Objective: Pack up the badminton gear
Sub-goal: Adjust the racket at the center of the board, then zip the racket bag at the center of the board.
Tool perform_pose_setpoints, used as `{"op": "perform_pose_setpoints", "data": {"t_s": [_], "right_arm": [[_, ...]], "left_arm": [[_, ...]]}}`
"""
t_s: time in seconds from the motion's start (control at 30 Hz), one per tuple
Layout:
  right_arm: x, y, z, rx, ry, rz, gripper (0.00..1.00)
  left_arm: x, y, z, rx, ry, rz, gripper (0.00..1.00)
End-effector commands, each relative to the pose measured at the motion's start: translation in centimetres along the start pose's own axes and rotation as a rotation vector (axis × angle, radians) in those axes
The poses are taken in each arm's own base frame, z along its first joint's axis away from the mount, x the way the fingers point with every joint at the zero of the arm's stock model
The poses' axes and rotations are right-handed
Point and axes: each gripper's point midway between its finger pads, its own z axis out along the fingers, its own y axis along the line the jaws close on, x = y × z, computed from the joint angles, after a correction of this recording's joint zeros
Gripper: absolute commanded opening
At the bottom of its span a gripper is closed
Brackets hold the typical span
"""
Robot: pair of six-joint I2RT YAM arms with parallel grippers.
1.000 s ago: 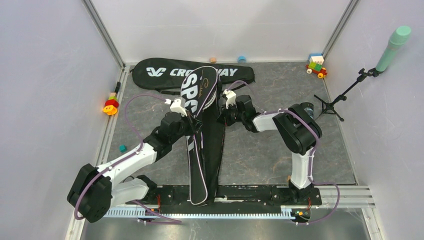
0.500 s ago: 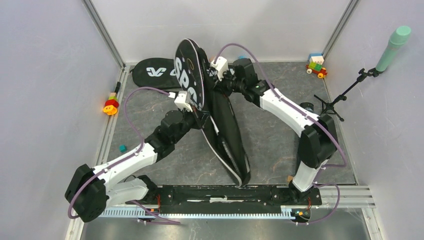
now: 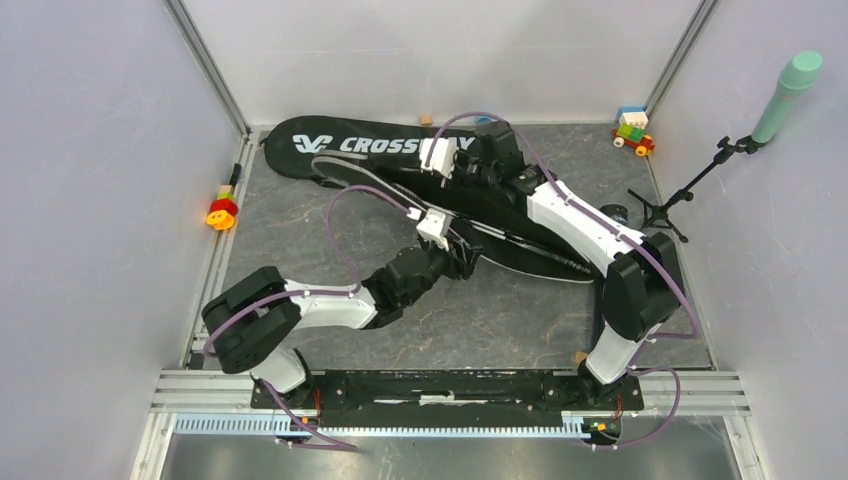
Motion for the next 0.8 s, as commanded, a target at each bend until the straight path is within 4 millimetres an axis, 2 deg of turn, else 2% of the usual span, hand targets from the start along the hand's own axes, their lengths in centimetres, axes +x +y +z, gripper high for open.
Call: {"op": "perform_pose_setpoints", "data": {"t_s": [0.0,0.03,0.13,0.2,0.3,0.4,0.43,0.47,0.5,0.53,0.57,0.7,0.77], "right_arm": [[-6.5,-2.8,-2.6,0.066,-0.254,-0.314,0.0],[-5.9,-2.0,-2.5,0.019,-0.255,-0.332,0.0],[-4.0,0.1,-2.2,-0.108,-0.272,-0.372,0.0],[-3.4,0.7,-2.2,-0.157,-0.29,-0.378,0.0],[-2.5,1.0,-2.3,-0.196,-0.296,-0.396,0.0],[-1.6,1.0,-2.7,-0.221,-0.288,-0.404,0.0],[-1.6,1.1,-2.9,-0.239,-0.302,-0.411,0.0],[-1.3,1.2,-3.3,-0.258,-0.306,-0.407,0.0],[-1.2,1.3,-3.5,-0.276,-0.311,-0.416,0.0],[-0.7,1.4,-3.7,-0.295,-0.302,-0.417,0.0],[-0.4,1.5,-3.8,-0.308,-0.294,-0.419,0.0],[1.2,2.2,-4.1,-0.343,-0.24,-0.429,0.0],[1.5,2.4,-4.4,-0.354,-0.235,-0.428,0.0]], "left_arm": [[-7.1,-2.1,-0.9,0.029,-0.214,0.098,0.71],[-7.9,-2.1,-1.5,0.031,-0.221,0.16,0.75],[-12.9,-2.6,-4.2,0.023,-0.23,0.312,0.99],[-15.6,-3.4,-5.8,0.049,-0.214,0.471,1.0],[-20.0,-3.0,-7.8,-0.002,-0.244,0.625,1.0],[-22.6,-3.2,-8.8,0.066,-0.216,0.815,1.0],[-21.4,-3.0,-8.9,0.146,-0.134,0.902,1.0],[-21.2,-3.1,-9.1,0.221,-0.087,0.977,1.0],[-20.5,-2.2,-9.2,0.26,-0.015,1.025,1.0],[-20.6,-1.7,-9.5,0.303,0.03,1.077,1.0],[-19.7,-0.3,-9.9,0.337,0.124,1.123,1.0],[-18.3,2.6,-12.0,0.478,0.328,1.232,1.0],[-16.9,4.3,-13.0,0.522,0.421,1.278,1.0]]}}
